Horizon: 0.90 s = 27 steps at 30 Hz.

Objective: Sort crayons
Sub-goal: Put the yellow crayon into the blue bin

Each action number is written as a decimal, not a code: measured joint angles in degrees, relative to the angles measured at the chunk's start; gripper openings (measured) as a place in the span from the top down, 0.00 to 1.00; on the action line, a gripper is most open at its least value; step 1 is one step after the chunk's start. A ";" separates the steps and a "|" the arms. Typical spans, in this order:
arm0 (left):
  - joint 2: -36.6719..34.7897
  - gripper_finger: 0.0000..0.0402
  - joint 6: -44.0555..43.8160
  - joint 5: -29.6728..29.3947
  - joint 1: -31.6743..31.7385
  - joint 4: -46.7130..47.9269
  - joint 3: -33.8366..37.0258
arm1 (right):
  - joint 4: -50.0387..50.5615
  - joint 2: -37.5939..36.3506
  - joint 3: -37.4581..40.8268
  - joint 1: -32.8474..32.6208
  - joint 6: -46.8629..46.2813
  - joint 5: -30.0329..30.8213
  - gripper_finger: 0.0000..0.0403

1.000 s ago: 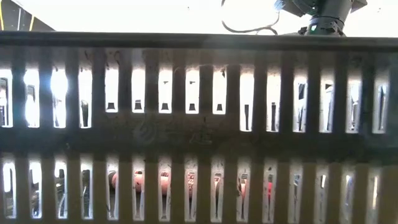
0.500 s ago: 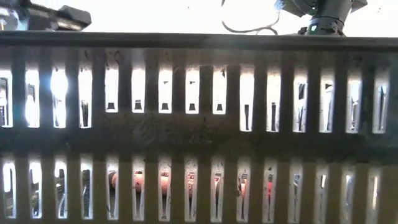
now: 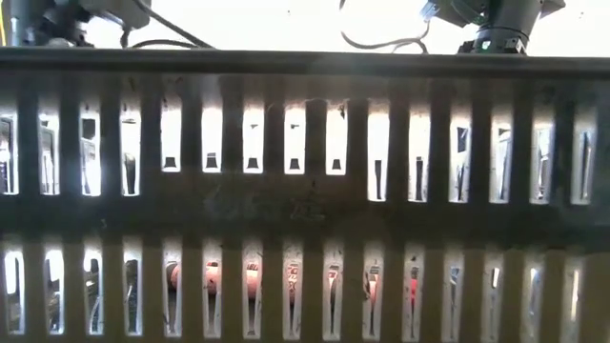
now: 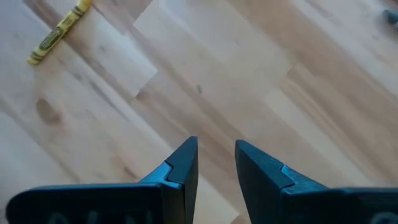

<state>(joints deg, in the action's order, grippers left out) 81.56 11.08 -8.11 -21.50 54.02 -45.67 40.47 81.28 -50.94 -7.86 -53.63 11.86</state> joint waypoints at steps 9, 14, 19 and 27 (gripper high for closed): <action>-3.19 0.84 2.82 3.54 8.88 -2.62 2.97 | 0.49 0.00 0.00 1.91 0.17 1.52 0.77; -3.19 0.84 7.12 7.72 11.73 -2.74 2.97 | 0.48 0.00 0.00 3.34 1.64 1.55 0.77; -3.17 0.84 11.90 9.75 12.28 -3.83 5.64 | 0.46 0.00 0.00 3.76 1.64 1.53 0.77; -3.15 0.84 12.21 8.55 13.27 -11.62 10.02 | 0.46 0.00 0.00 3.76 1.64 1.51 0.77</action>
<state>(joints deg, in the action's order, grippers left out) 78.41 23.29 0.44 -8.22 42.40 -35.65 40.93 81.28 -50.94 -4.10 -51.99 13.37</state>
